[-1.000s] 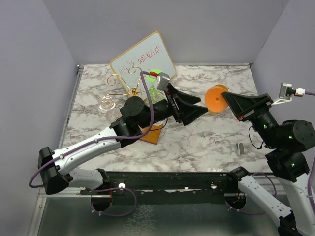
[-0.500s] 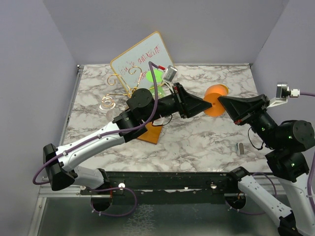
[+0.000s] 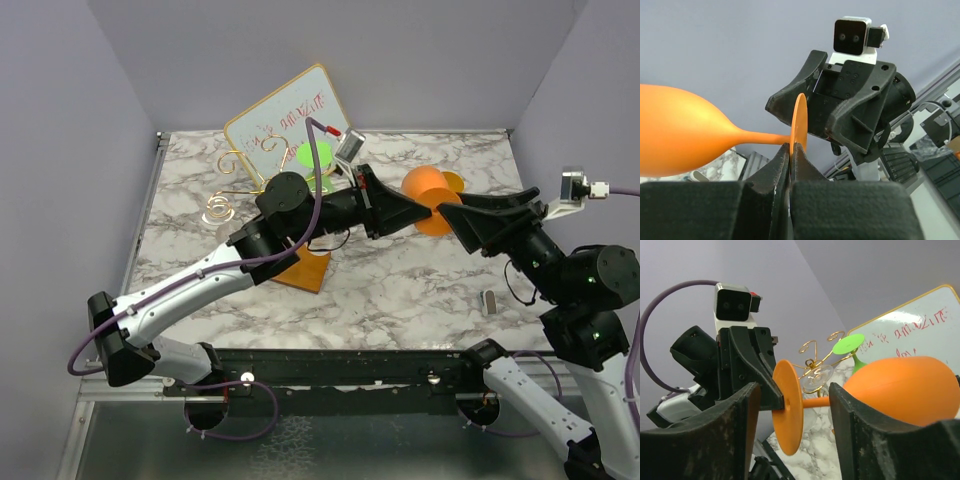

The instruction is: Place the wine glass upside down on the wine glass rack

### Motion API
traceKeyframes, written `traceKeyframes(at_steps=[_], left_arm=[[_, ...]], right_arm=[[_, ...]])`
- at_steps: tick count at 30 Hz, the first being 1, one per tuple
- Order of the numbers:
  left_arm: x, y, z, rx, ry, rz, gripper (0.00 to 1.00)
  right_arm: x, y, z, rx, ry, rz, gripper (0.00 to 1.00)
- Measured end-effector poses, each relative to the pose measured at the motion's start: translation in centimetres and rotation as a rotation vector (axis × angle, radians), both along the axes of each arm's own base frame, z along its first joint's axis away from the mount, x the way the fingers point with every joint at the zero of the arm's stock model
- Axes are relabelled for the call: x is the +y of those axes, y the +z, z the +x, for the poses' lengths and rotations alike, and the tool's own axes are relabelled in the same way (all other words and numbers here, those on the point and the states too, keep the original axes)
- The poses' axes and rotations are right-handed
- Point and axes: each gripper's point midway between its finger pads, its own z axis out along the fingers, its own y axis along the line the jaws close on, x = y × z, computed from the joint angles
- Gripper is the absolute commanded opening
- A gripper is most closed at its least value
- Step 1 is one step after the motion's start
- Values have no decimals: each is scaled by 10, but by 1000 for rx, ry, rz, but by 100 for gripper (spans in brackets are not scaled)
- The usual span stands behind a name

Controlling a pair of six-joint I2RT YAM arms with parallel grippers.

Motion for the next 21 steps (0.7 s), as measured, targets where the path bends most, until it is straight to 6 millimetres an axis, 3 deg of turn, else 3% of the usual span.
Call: traceKeyframes(at_steps=[4,11,17,21], left_arm=[[8,19,9,-65,24,-7,0],[58,81,57,-192,150,-83,0],[105,96,108,-232,331,-39,0],[156,94,147,-242,590,50,0]], right_arm=[[-5,4,-6,-23,-11,8,84],[-26,15,-16,-77,-97,50,87],[-27,6,-7,-52,-128,43,84],[-26,-1,-1,-33,-134,33,82]])
